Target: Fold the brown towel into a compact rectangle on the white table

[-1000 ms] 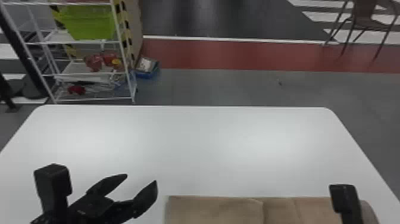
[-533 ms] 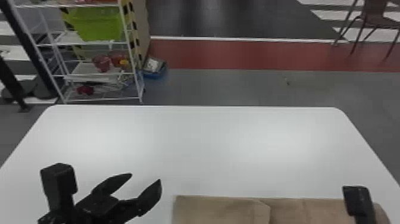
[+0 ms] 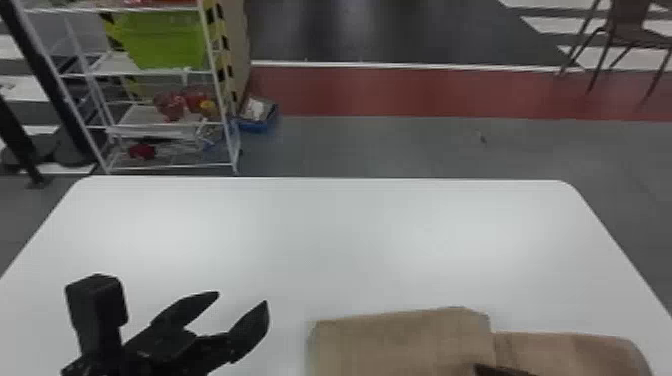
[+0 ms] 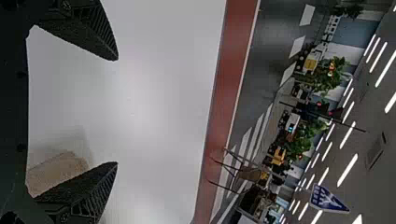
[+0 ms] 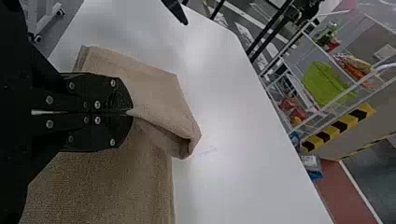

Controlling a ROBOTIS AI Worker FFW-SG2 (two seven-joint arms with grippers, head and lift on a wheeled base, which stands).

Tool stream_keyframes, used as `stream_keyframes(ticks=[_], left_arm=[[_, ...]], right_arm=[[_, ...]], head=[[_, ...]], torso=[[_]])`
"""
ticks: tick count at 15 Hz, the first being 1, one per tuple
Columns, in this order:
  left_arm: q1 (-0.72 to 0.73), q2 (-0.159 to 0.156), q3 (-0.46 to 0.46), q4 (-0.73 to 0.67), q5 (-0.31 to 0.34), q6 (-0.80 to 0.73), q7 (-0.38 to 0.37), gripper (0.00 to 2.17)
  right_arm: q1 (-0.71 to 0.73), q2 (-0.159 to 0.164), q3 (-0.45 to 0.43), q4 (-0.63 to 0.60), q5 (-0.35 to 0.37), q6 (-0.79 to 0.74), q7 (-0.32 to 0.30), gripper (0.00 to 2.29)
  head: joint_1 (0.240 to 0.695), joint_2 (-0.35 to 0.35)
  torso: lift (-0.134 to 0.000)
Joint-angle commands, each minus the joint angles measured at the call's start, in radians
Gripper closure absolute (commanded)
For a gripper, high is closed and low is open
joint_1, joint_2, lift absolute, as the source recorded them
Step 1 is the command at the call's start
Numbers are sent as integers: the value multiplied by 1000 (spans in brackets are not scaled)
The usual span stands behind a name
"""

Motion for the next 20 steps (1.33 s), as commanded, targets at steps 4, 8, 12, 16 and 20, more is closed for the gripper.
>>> stream_keyframes(ticks=[4,8,12,16,20], left_arm=[[-8,-1,-17,-1,-10,15,12,90],[-8,-1,-40,-1,-17,21,12,90],[3,2,-58,-8,-22,24,11,90],[17,8,-78,-11,-27,24,6,90],[40,8,-81,-21,-28,21,3,90]], right_arm=[[2,2,-377,-18,-267,5,83,1484],[3,9,-466,-6,-259,5,138,1484],[22,9,-525,32,-251,5,158,1484],[40,3,-535,132,-216,5,161,1480],[31,-43,-516,232,-175,5,152,1484]], head=[[695,-125],[695,-229],[695,-306],[695,-350],[695,-350]], torso=[[-123],[-123],[-123],[-123],[-123]])
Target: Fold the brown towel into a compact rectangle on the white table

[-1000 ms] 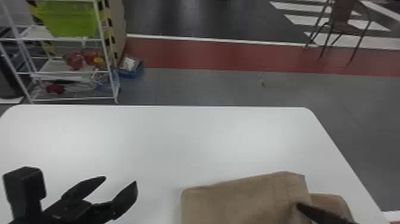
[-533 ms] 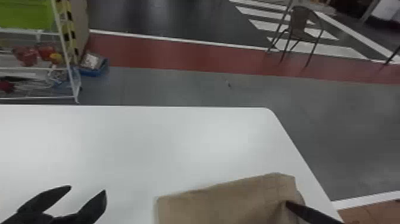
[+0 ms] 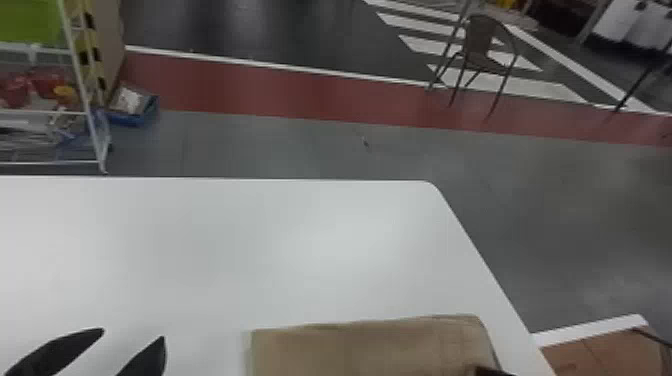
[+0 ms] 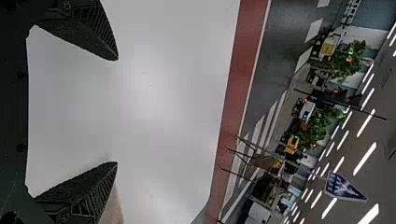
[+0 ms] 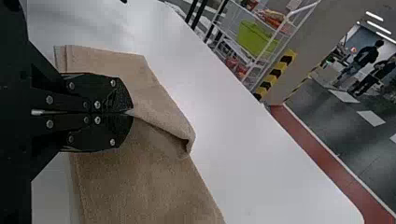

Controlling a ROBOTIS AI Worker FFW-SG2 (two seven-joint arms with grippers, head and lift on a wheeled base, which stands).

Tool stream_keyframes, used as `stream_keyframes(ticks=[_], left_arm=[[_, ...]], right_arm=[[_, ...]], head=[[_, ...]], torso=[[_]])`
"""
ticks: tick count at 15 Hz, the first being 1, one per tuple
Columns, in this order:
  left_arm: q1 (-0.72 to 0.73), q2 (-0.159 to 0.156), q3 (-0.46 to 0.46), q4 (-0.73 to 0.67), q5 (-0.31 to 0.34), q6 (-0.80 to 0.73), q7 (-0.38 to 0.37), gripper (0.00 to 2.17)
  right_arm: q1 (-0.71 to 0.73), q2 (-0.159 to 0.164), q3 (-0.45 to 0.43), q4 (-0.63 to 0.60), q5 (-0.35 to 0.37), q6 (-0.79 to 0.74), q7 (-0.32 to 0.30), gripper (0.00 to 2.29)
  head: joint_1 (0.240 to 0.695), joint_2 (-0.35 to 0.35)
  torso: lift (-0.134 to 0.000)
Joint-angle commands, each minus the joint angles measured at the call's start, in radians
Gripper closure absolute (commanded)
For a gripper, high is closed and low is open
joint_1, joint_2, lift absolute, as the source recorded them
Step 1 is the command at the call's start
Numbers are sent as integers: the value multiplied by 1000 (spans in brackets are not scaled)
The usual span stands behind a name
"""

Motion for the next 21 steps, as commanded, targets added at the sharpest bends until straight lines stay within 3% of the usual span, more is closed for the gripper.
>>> stream_keyframes(ticks=[1,4,12,16,21], left_arm=[[12,0,0,-3,-3,-1,0,90],[23,-2,-10,-8,-18,-7,4,90],[26,-3,-25,-14,-29,-7,24,90],[24,-2,-31,-11,-36,-7,23,90],[27,2,-27,-14,-36,-7,17,90]], right_arm=[[-8,-32,5,46,12,-6,-2,1480],[-37,-58,-4,63,17,-9,4,1480],[-36,-62,-120,19,-74,5,51,1480],[-39,-102,-81,104,-14,-6,47,1480],[-45,-122,-32,160,44,-101,44,1480]], head=[[695,-350],[695,-350],[695,-350],[695,-350],[695,-350]], torso=[[-123],[-123],[-123],[-123],[-123]])
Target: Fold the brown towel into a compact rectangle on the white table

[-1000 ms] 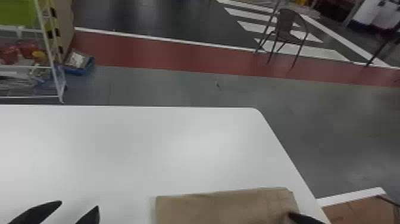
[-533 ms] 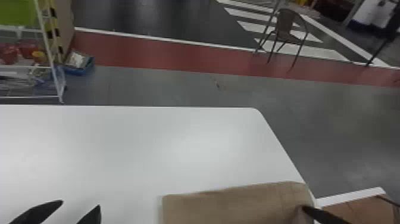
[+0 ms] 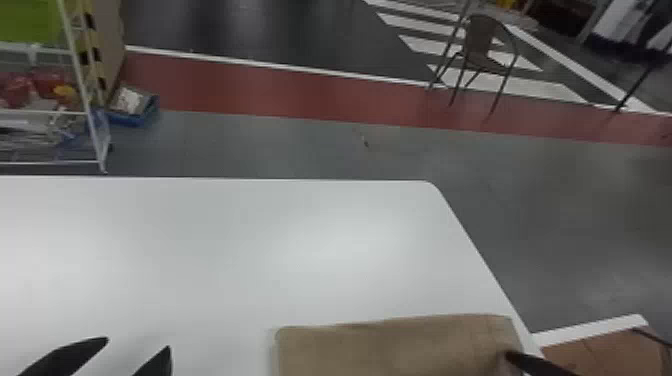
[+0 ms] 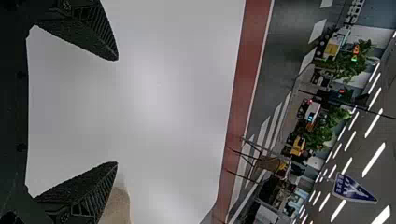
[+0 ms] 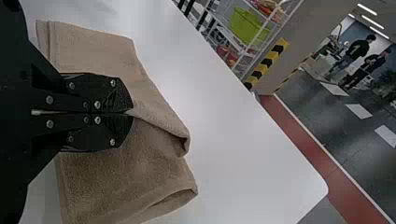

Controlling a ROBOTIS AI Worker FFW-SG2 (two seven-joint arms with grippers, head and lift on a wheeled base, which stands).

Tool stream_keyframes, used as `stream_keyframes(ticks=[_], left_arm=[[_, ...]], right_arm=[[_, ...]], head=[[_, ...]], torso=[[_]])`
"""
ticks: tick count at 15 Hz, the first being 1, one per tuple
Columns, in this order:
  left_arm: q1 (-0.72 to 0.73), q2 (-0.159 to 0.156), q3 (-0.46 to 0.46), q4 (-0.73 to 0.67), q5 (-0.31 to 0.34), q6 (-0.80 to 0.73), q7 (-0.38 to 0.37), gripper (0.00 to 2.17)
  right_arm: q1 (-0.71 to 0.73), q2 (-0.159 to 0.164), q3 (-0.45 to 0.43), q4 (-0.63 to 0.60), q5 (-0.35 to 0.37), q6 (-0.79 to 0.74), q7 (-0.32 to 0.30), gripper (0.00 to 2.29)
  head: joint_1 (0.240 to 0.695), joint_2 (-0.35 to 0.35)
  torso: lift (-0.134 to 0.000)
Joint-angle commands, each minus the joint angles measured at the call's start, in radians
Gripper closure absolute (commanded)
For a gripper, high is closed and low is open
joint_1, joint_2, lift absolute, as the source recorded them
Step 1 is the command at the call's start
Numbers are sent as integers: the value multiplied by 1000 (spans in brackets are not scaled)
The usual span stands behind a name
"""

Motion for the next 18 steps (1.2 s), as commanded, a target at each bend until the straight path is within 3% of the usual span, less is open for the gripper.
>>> stream_keyframes(ticks=[1,3,6,10,12,15,17,18], left_arm=[[1,0,3,-1,-2,0,0,90],[4,0,3,-4,-2,3,-2,90],[7,0,2,-4,-2,0,-3,90],[10,0,2,-2,-5,0,-5,90],[10,0,0,-4,-5,0,-5,90],[15,0,6,-13,-5,3,-6,90],[16,0,8,-21,-5,3,-5,90],[22,-1,8,-30,-3,3,-6,93]], right_arm=[[-3,-4,1,6,2,-22,1,1480],[-19,-12,-12,4,14,-22,1,1480],[-25,-33,77,75,137,-129,-13,1480],[-54,-42,120,142,187,-279,-27,1480],[-66,-42,145,161,226,-279,-30,1460],[-60,-48,194,190,293,-282,-65,1106],[-59,-50,200,207,301,-304,-79,221],[-59,-50,192,205,296,-304,-80,76]], head=[[695,-350],[695,-350],[695,-350],[695,-350],[695,-350],[695,-350],[695,-350],[695,-350]], torso=[[-123],[-123],[-123],[-123],[-123],[-123],[-123],[-123]])
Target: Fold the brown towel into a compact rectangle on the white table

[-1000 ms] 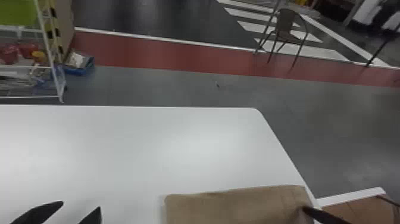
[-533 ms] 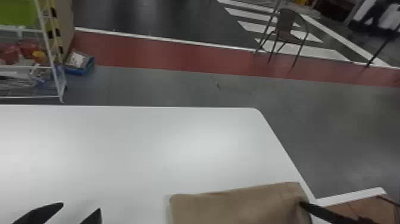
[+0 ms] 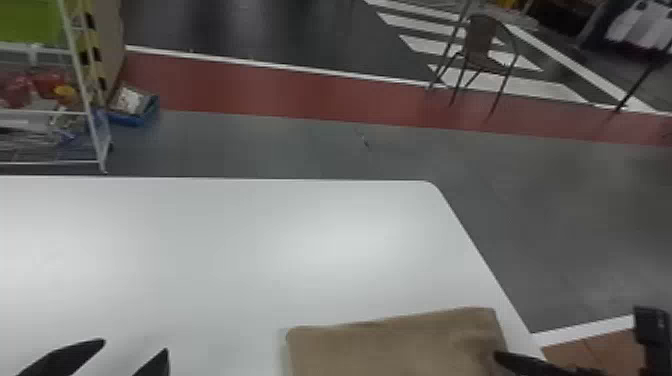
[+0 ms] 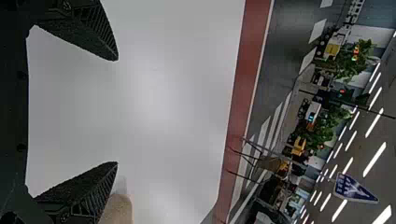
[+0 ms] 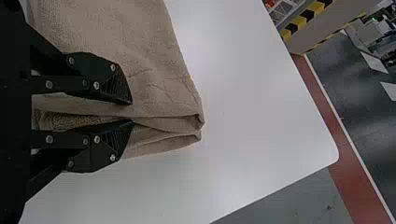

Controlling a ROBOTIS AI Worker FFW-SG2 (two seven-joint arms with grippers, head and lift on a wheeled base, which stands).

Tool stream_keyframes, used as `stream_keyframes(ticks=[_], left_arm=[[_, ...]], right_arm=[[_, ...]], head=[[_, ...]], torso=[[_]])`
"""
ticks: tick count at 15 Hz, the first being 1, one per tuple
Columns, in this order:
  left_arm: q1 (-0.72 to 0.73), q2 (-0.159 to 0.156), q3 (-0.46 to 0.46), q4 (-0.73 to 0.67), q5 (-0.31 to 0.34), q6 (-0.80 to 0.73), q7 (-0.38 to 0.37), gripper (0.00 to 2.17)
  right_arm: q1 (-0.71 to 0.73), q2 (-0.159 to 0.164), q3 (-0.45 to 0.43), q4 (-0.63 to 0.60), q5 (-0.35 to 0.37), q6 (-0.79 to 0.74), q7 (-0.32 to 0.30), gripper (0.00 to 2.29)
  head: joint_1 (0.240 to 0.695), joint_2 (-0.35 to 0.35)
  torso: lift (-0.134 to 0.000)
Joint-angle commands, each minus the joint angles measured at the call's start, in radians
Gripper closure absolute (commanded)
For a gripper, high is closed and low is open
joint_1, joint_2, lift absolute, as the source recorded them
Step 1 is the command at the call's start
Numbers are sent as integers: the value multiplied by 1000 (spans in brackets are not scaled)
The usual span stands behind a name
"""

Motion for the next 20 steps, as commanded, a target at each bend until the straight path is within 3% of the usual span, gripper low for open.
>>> stream_keyframes(ticks=[1,7,11,12,13,14,15,16,20], left_arm=[[19,0,-1,-28,2,0,-1,90],[53,0,5,-62,2,-21,-18,87],[56,0,5,-60,2,-21,-19,83],[59,0,7,-62,0,-21,-19,83],[59,0,7,-60,0,-21,-19,83],[59,2,7,-59,-2,-21,-18,83],[58,2,5,-59,-3,-21,-19,83],[56,2,2,-57,-8,-21,-19,83],[58,3,-1,-50,-14,-21,-19,83]], right_arm=[[0,0,-23,2,-22,-4,-2,73],[0,-2,-98,14,-76,-32,-20,113],[-1,-6,-118,42,-110,-47,-20,478],[-1,-6,-143,46,-154,-35,-18,653],[-7,-6,-161,45,-188,-4,-11,1042],[-10,-5,-161,38,-200,23,-9,1629],[-20,1,-157,37,-194,30,-9,1835],[-27,3,-147,40,-180,27,-15,1929],[-52,11,-144,71,-177,5,-43,1949]], head=[[695,-350],[695,-350],[695,-350],[695,-350],[695,-350],[695,-350],[695,-350],[695,-350],[695,-350]], torso=[[-123],[-123],[-123],[-123],[-123],[-123],[-123],[-123],[-123]])
